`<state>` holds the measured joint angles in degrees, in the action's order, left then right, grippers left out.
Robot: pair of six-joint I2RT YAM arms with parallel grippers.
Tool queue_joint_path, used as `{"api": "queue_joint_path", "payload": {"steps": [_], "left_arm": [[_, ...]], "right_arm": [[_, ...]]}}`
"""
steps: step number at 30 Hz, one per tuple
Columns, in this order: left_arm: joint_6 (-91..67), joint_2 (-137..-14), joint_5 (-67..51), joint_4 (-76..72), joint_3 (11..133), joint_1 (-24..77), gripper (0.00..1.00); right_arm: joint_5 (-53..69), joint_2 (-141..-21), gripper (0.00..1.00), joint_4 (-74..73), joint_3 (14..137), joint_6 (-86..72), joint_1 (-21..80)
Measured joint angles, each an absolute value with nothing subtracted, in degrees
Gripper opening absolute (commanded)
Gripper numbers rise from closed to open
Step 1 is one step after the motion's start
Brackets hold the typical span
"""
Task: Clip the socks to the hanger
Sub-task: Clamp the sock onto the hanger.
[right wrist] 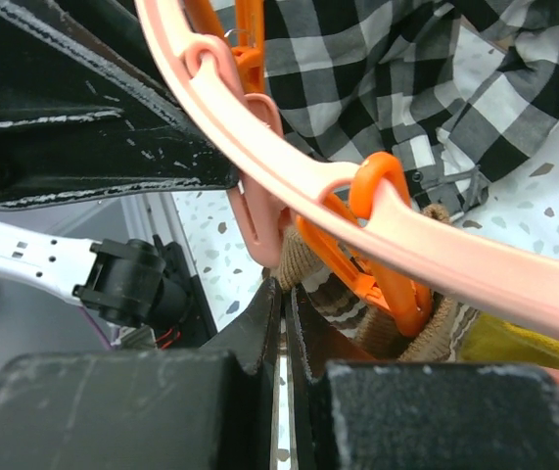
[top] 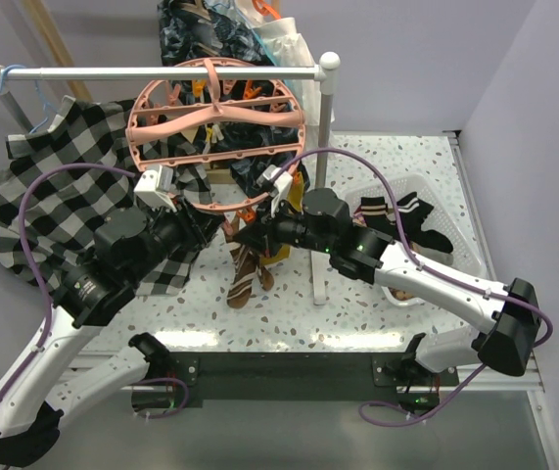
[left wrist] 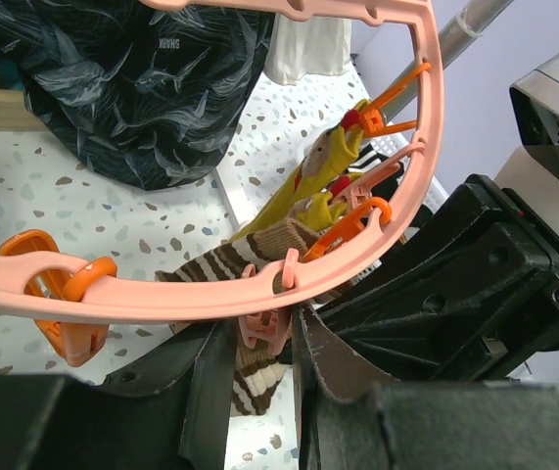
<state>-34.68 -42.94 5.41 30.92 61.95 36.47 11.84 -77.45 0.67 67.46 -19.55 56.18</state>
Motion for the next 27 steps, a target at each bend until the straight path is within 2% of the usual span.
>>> {"api": "queue_joint_path", "payload": {"steps": [27], "left_arm": [[-33.8, -42.5, 3.6, 30.4, 62.0, 36.5, 0.00]], "right_arm": [[16.5, -75.2, 0.00, 4.8, 62.2, -21.6, 53.2]]}}
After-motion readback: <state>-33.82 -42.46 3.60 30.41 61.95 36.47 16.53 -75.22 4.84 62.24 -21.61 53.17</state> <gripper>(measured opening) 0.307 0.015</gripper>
